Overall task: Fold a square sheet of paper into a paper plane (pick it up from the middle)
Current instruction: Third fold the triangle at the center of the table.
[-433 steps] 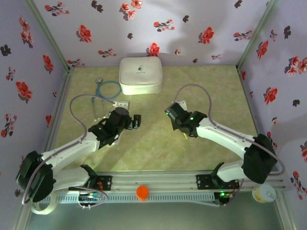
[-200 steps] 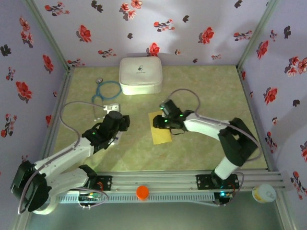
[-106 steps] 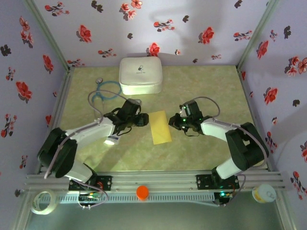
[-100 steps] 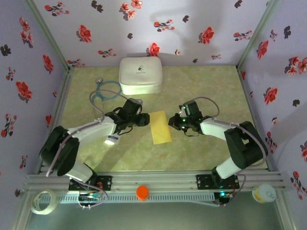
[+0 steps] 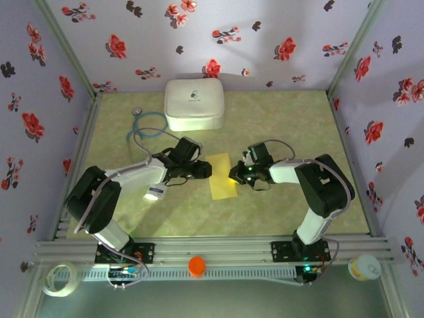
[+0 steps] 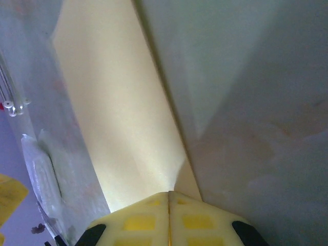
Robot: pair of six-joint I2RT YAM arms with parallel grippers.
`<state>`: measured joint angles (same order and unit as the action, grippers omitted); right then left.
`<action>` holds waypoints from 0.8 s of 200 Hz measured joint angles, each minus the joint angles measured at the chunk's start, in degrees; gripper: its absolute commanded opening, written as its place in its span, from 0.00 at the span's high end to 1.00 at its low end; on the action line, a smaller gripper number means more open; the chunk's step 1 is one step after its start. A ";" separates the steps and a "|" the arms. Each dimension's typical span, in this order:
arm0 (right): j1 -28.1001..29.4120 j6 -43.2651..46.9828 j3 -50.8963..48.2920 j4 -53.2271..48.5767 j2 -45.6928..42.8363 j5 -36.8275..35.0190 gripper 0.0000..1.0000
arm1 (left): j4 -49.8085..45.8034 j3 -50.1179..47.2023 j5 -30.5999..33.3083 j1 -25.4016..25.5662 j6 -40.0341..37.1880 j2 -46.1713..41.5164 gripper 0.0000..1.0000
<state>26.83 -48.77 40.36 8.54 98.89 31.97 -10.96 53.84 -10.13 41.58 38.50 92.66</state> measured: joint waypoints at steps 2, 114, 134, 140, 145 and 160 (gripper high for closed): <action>0.00 -0.02 0.00 0.04 0.02 -0.02 0.91 | 0.02 0.07 -0.13 0.00 0.04 0.13 0.53; 0.00 -8.11 -4.37 8.63 -0.52 -0.90 0.93 | 4.37 0.50 -7.78 -1.53 5.97 8.50 0.63; 0.00 -8.31 -4.37 8.63 -0.52 -1.07 0.93 | 5.07 0.50 -8.72 -1.75 6.51 9.01 0.65; 0.00 -8.31 -4.37 8.63 -0.52 -1.07 0.92 | 5.44 0.50 -9.05 -1.88 6.64 9.18 0.65; 0.00 -8.31 -4.37 8.61 -0.55 -1.09 0.92 | 5.84 0.50 -9.42 -2.01 6.88 9.38 0.65; 0.00 -8.31 -4.37 8.61 -0.55 -1.09 0.92 | 6.49 0.50 -10.27 -2.40 7.30 9.92 0.65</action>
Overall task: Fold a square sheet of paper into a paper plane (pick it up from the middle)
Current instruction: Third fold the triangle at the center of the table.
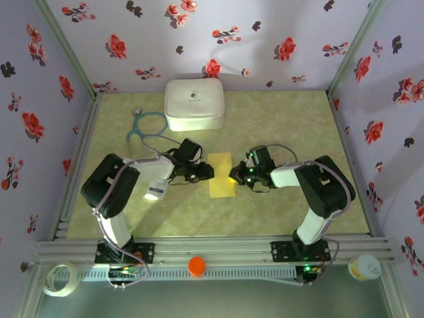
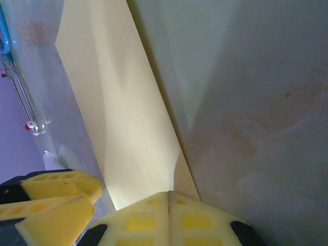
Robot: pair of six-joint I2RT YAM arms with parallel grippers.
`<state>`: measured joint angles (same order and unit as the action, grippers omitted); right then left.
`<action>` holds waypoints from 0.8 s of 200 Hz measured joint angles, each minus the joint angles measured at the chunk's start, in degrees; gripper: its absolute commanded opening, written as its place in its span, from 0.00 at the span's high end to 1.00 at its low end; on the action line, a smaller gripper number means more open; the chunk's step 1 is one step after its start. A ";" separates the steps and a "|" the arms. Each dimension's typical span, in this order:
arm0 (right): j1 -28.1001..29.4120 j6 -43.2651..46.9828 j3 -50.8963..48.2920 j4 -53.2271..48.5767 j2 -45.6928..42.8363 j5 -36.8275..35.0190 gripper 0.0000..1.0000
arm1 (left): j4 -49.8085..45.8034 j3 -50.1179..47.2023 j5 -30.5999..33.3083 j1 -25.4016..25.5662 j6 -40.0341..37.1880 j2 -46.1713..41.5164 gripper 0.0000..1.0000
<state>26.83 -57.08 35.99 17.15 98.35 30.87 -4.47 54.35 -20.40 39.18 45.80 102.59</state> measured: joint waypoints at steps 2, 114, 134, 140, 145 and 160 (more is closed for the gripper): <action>0.00 0.00 0.00 0.00 0.00 -0.02 0.92 | 0.04 0.00 -0.11 -0.04 0.02 0.07 0.65; 0.07 0.04 0.00 -0.22 -0.09 -0.24 0.92 | 1.92 -0.07 -3.72 -1.38 1.75 1.62 0.66; 0.07 0.04 0.04 -0.26 -0.09 -0.26 0.92 | 1.92 -0.07 -3.82 -1.49 1.77 1.66 0.66; 0.07 0.04 0.04 -0.28 -0.09 -0.26 0.92 | 1.95 -0.07 -3.89 -1.49 1.79 1.70 0.66; 0.07 0.04 0.04 -0.28 -0.09 -0.26 0.92 | 1.95 -0.07 -4.04 -1.49 1.90 1.73 0.66; 0.07 0.04 0.04 -0.28 -0.09 -0.26 0.92 | 2.14 -0.07 -4.48 -1.57 1.97 1.73 0.67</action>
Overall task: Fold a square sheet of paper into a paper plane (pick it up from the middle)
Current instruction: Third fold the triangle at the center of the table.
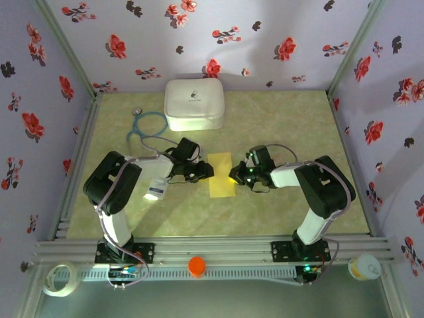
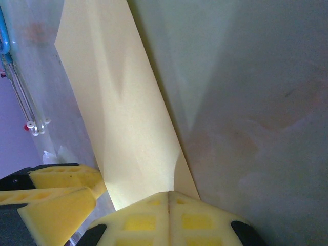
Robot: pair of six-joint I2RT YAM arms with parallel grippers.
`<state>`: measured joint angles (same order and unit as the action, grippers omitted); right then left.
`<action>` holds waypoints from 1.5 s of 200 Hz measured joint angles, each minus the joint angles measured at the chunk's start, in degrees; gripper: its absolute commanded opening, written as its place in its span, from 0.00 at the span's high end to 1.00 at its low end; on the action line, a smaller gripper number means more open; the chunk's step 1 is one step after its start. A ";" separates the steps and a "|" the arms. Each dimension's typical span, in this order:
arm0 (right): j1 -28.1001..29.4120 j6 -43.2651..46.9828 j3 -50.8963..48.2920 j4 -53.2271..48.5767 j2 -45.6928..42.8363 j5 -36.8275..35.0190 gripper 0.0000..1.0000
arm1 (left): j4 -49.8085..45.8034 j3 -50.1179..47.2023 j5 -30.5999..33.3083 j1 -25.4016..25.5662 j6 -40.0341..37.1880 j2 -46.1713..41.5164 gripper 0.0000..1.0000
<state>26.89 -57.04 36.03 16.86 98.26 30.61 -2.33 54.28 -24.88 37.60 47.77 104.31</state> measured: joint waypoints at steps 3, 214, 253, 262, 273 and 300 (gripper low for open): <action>0.00 0.00 0.00 0.00 0.00 0.00 0.92 | 0.07 0.00 -0.07 -0.02 0.00 0.04 0.67; 0.00 0.02 0.15 -1.20 -0.50 -0.61 0.90 | 2.82 -1.22 -1.77 -0.24 1.46 0.72 0.79; 0.00 0.11 0.28 -1.68 -0.66 -0.66 0.89 | 3.74 -1.90 -1.77 -0.50 1.73 0.72 0.84; 0.00 0.24 0.28 -1.79 -0.76 -0.68 0.89 | 3.87 -1.97 -1.77 -0.50 1.75 0.72 0.84; 0.00 0.33 0.28 -1.90 -0.76 -0.76 0.88 | 4.07 -1.97 -1.77 -0.55 1.88 0.68 0.84; 0.00 0.44 0.28 -1.90 -0.81 -0.76 0.88 | 4.52 -2.19 -1.79 -0.57 1.99 0.07 0.84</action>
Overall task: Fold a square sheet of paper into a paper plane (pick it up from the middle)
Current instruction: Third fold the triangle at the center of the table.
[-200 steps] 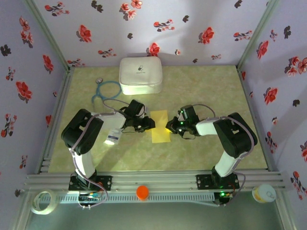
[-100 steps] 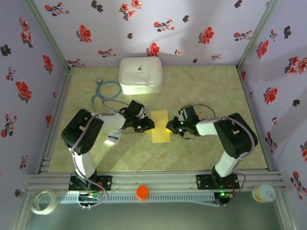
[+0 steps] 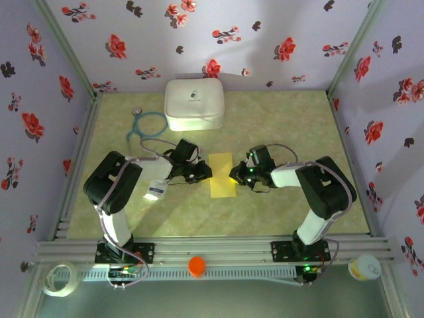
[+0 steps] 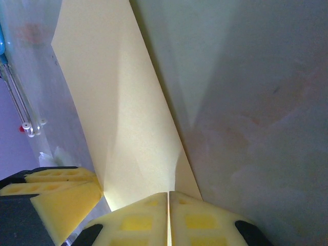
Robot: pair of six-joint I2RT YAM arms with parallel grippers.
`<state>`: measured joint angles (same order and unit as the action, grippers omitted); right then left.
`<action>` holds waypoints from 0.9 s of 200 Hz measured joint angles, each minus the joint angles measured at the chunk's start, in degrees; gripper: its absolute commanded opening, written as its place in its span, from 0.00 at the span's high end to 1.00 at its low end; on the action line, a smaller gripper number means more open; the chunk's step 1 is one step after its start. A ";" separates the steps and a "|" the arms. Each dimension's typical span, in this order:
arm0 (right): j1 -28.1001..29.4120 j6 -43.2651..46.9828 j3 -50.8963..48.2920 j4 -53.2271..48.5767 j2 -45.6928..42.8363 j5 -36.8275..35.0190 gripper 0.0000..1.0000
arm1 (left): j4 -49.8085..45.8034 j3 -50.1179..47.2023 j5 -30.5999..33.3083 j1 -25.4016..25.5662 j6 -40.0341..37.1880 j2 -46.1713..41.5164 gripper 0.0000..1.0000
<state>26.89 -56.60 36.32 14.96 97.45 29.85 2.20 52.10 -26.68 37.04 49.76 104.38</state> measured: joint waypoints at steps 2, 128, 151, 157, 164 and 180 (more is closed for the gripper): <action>0.00 0.00 0.00 0.00 0.00 0.00 0.88 | 0.04 -0.04 0.00 0.00 0.04 -0.04 0.84; 0.00 0.00 0.04 -0.07 -0.07 -0.02 0.87 | 5.75 -2.25 -2.51 -0.87 4.07 -0.31 0.76; 0.00 0.00 0.04 -0.07 -0.07 -0.02 0.87 | 5.70 -2.82 -2.38 -1.20 4.57 -0.33 0.71; 0.00 0.00 0.04 -0.07 -0.07 -0.02 0.87 | 5.51 -2.84 -2.25 -1.31 4.55 -0.33 0.71; 0.00 0.00 0.04 -0.07 -0.07 -0.02 0.87 | 5.35 -2.84 -2.12 -1.40 4.52 -0.33 0.70; 0.00 0.00 0.04 -0.07 -0.07 -0.02 0.87 | 5.05 -2.84 -1.88 -1.44 4.52 -0.33 0.70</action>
<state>26.89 -56.60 36.36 14.90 97.38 29.82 7.25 49.25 -28.56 35.59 54.28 104.05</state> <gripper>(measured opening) 0.128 0.296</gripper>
